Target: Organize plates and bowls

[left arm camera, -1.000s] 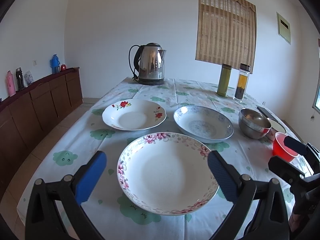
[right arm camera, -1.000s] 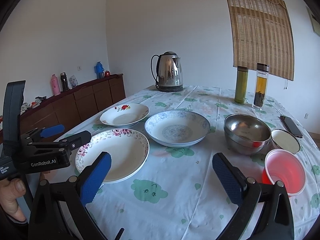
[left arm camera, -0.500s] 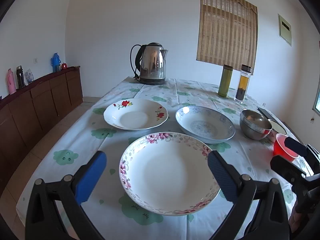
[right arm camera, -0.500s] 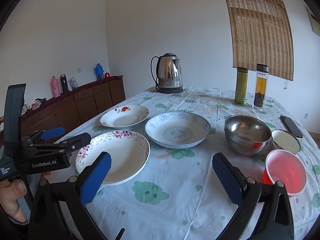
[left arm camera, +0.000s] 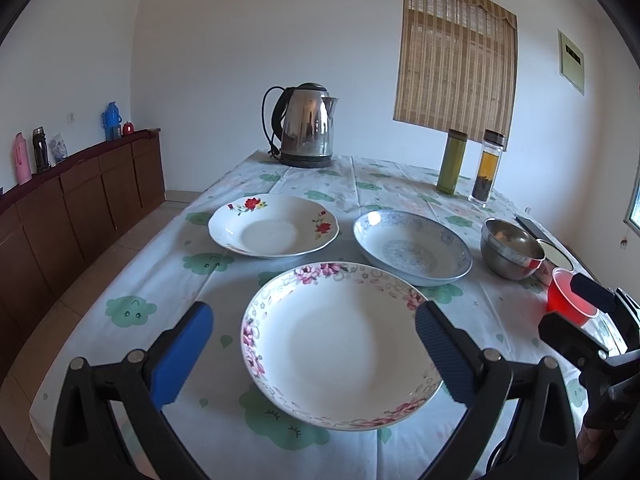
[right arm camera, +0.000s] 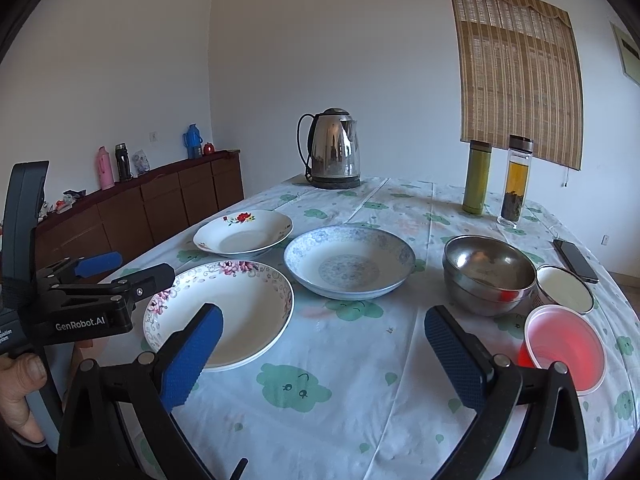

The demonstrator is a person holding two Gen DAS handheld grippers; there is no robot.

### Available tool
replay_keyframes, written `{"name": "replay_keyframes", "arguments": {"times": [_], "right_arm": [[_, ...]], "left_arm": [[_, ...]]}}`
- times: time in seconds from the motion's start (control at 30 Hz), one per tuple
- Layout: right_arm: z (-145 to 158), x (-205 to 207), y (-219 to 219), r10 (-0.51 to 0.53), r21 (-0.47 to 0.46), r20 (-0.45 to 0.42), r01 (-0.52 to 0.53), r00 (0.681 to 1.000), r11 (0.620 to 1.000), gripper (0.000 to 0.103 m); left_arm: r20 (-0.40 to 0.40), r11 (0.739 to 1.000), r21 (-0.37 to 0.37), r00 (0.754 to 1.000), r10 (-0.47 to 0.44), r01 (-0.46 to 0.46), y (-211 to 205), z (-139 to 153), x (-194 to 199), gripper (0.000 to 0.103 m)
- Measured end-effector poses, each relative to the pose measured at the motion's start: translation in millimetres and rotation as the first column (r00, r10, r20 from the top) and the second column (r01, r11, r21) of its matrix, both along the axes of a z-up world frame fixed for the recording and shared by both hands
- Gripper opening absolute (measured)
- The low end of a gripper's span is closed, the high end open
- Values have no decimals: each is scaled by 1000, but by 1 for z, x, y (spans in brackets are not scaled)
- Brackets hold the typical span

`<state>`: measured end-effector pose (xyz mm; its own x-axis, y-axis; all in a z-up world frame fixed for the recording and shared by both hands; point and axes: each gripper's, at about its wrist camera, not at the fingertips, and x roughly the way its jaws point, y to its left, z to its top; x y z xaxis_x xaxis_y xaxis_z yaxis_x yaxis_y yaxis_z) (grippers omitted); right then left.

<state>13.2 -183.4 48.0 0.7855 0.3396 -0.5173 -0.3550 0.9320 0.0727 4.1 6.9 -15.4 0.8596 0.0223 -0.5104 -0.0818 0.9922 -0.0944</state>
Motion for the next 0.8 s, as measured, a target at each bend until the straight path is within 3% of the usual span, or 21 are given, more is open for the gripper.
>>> {"name": "replay_keyframes", "arguments": {"times": [0.4, 0.57, 0.8], "right_arm": [[-5, 9, 9, 19, -18, -15, -19, 1000, 1000, 101], [-10, 16, 14, 29, -34, -28, -30, 999, 999, 97], [-23, 33, 22, 26, -40, -69, -29, 997, 999, 92]], "left_arm": [[-36, 1000, -26, 999, 1, -2, 11, -9, 7, 103], [-53, 999, -42, 999, 5, -7, 19, -16, 14, 103], [-105, 996, -81, 994, 28, -37, 39, -31, 26, 89]]}}
